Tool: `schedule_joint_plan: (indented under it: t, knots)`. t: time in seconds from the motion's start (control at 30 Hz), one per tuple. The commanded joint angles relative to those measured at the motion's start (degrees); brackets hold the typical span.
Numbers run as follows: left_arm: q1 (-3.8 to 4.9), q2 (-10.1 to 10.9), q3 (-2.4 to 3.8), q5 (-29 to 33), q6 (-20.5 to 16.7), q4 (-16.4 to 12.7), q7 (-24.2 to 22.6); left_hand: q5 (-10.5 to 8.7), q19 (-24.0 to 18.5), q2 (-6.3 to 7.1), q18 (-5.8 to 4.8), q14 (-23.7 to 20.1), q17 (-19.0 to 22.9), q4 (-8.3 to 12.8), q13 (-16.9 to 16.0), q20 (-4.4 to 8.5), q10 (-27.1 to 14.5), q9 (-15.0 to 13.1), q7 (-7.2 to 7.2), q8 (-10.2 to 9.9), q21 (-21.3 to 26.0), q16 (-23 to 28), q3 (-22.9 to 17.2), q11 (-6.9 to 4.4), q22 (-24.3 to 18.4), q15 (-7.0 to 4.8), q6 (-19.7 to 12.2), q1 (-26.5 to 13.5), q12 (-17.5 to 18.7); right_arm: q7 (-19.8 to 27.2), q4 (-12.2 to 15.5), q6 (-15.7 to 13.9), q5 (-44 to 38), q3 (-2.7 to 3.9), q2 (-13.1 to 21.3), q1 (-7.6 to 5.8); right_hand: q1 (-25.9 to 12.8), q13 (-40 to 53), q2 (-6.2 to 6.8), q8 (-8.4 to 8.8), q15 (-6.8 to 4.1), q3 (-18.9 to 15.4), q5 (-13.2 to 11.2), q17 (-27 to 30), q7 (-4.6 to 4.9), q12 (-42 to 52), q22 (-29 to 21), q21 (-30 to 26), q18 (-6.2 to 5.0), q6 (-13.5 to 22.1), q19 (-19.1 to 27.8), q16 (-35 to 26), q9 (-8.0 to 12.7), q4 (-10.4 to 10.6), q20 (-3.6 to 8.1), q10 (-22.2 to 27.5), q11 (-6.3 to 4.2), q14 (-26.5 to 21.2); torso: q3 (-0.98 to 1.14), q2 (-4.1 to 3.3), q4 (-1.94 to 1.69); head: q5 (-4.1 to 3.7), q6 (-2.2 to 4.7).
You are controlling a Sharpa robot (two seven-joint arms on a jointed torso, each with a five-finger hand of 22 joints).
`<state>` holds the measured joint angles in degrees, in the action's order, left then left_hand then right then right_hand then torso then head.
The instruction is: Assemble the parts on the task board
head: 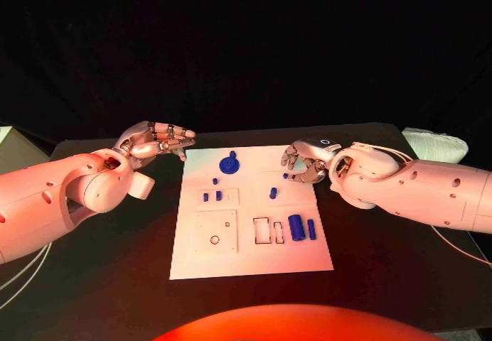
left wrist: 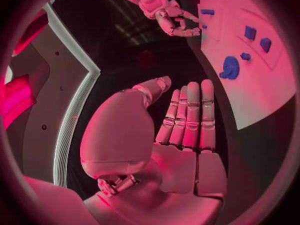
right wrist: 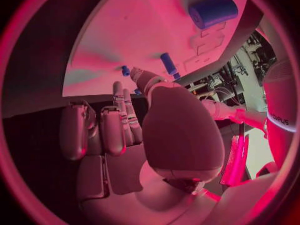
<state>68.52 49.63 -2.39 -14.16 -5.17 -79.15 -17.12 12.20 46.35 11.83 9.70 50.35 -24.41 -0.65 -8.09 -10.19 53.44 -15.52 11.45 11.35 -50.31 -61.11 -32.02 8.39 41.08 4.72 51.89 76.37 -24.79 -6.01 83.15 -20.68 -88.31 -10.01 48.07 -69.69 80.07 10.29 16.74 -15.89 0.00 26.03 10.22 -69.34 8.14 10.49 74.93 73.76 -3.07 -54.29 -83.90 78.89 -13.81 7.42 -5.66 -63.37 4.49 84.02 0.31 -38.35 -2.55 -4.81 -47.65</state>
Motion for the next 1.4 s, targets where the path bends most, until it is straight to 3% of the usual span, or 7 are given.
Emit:
schedule_joint_plan:
  t: [0.03,0.2,0.7,1.4]
  knots:
    - [0.03,0.2,0.06,5.5,1.2,-0.6,-2.9,-0.16,0.5,-0.70,0.87,-0.2,0.1,0.0,0.1,0.03,-0.1,0.0,0.14,0.3,0.3,0.3,0.3,-0.22,-0.1,-0.20,-0.2,0.2,-0.3,-2.4,-0.4,1.2,-4.0,0.00,-0.6,0.29,0.1,-0.4,-0.49,0.32,-0.20,0.6,0.4,0.1,-0.03,-0.3,5.1,0.3,-0.44,-0.6,-0.9,-0.2,0.1,0.1,0.22,-0.6,-0.05,1.7,-0.03,-0.06,0.01,0.11,-0.12]
    - [0.03,0.6,0.06,5.9,1.2,-1.1,-3.0,-0.15,0.5,-0.74,0.88,-0.2,0.1,0.0,0.1,0.05,-0.1,0.0,0.15,0.3,0.3,0.3,0.3,-0.22,-0.2,-0.21,-0.2,0.2,-0.3,-3.1,-1.0,1.4,-4.5,0.00,-1.3,0.55,0.1,-1.2,-0.69,0.27,-0.31,1.8,0.6,0.0,-0.14,-0.6,5.3,0.5,-0.36,-1.4,-1.1,-0.1,0.0,0.3,0.36,-1.3,-0.15,1.8,0.09,-0.09,0.06,0.18,-0.31]
    - [0.04,1.3,0.06,6.1,0.4,-1.9,-2.5,-0.11,0.9,-0.92,0.88,-0.1,0.3,-0.1,0.1,0.10,-0.1,0.0,0.29,0.3,0.5,0.4,0.4,-0.17,-0.4,-0.22,-0.3,0.4,-0.4,-4.3,-1.8,3.1,-6.0,-0.01,-2.4,1.09,-0.4,-3.2,-1.50,-0.69,-0.64,6.7,0.4,-0.2,-0.44,-1.3,6.4,2.1,-0.01,-5.2,-1.8,0.4,-0.7,0.1,0.59,-5.9,-0.59,2.0,0.11,0.00,0.21,0.31,-0.99]
    - [0.04,1.7,0.06,6.0,0.2,-2.1,-2.0,-0.11,1.0,-1.00,0.88,0.0,0.3,-0.1,0.2,0.13,-0.2,0.0,0.31,0.3,0.6,0.4,0.4,-0.15,-0.5,-0.22,-0.4,0.6,-0.4,-4.4,-2.4,3.4,-6.2,-0.04,-4.0,1.71,-0.7,-3.4,-1.22,-0.68,-0.70,7.0,0.3,-0.3,-0.43,-1.6,6.5,2.2,0.01,-5.3,-1.8,0.5,-0.8,0.0,0.67,-6.2,-0.63,2.1,0.06,0.03,0.12,0.25,-1.41]
